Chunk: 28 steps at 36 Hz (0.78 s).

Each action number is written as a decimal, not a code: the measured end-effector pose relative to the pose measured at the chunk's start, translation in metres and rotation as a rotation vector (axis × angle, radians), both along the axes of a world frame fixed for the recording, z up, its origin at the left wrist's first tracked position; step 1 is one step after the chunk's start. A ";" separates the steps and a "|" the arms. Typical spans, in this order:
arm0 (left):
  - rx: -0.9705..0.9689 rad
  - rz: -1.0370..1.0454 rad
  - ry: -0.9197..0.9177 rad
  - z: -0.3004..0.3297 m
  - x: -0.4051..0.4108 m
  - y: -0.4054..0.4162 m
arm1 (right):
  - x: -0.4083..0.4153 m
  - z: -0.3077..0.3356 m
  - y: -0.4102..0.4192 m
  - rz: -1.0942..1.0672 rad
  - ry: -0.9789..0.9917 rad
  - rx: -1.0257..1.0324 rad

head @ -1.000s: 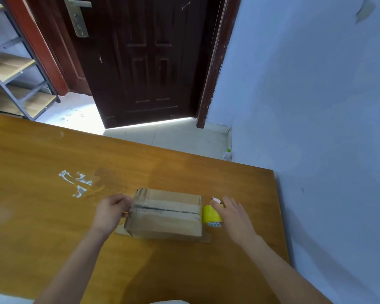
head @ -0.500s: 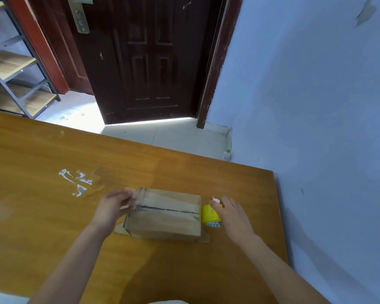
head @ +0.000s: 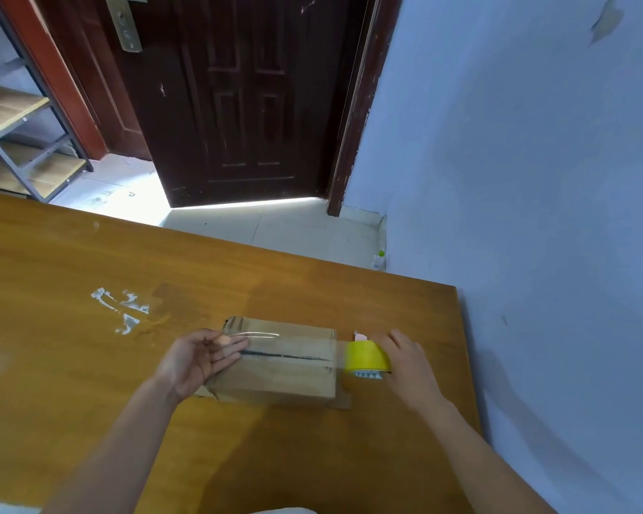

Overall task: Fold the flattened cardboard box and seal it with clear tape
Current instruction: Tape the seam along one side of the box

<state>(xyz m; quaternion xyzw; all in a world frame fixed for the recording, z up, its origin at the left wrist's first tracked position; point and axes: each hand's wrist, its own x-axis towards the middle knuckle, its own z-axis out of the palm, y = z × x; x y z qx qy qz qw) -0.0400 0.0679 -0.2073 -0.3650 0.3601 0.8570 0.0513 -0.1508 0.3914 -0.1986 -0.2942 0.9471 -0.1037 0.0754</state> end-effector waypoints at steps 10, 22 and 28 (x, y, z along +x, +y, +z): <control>0.116 0.035 0.036 -0.008 0.003 -0.006 | 0.006 0.034 -0.006 -0.495 -0.333 -0.894; 0.098 0.033 0.035 -0.002 0.003 -0.005 | 0.006 0.041 -0.018 -0.427 -0.300 -0.955; 0.063 0.024 0.033 -0.007 0.001 -0.005 | 0.000 0.043 -0.005 -0.034 0.064 -0.553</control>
